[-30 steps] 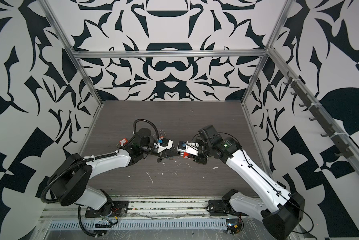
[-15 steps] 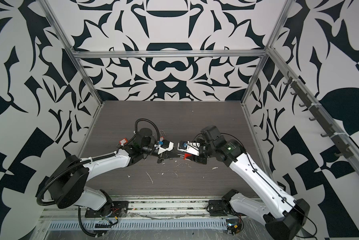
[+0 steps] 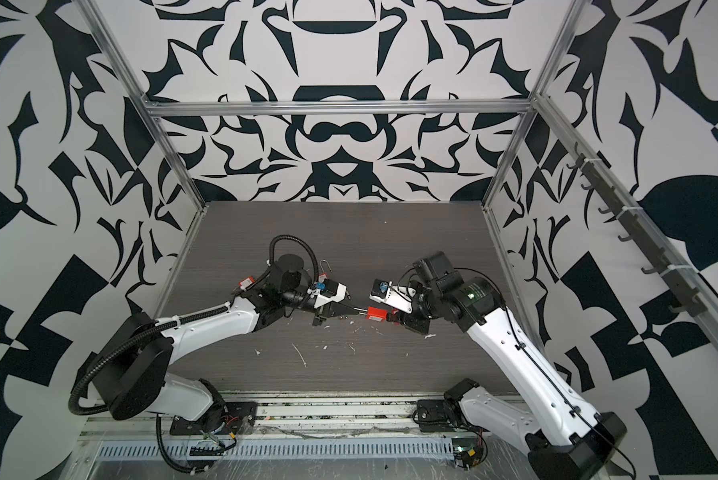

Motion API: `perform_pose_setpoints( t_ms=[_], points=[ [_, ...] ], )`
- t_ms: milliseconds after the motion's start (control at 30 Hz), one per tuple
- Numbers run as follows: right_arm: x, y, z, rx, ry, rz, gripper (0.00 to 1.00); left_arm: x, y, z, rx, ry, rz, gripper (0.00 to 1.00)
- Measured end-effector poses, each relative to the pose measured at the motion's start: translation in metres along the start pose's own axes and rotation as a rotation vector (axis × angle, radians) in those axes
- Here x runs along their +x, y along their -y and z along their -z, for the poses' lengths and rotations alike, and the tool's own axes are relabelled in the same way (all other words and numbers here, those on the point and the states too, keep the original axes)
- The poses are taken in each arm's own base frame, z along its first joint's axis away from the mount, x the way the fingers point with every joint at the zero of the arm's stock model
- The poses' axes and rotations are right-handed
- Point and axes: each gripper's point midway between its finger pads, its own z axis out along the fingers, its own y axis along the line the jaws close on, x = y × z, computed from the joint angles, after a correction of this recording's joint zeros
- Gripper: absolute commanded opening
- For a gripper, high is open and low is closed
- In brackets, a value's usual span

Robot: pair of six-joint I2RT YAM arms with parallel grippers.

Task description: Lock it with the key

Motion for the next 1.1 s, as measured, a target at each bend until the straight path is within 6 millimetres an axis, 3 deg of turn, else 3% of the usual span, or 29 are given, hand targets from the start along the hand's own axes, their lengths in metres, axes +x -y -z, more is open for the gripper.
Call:
perform_pose_setpoints(
  t_ms=[200, 500, 600, 867, 1100],
  points=[
    [0.007, 0.0, -0.02, -0.057, -0.052, -0.039, 0.37, 0.0, 0.0, 0.0, 0.002, -0.001, 0.002, 0.0],
    [0.012, 0.009, -0.035, 0.02, -0.007, -0.018, 0.42, -0.001, -0.001, 0.0, -0.005, -0.001, 0.004, 0.0],
    [0.013, 0.009, -0.033, 0.041, 0.009, 0.004, 0.45, -0.001, -0.001, 0.0, -0.005, -0.001, 0.006, 0.0],
    [0.022, -0.002, -0.026, 0.005, -0.032, 0.026, 0.39, -0.001, -0.001, 0.0, -0.004, -0.001, 0.008, 0.0],
    [0.009, -0.001, -0.019, 0.028, 0.04, 0.055, 0.31, -0.001, -0.001, 0.0, -0.003, 0.0, 0.009, 0.0]
  ],
)
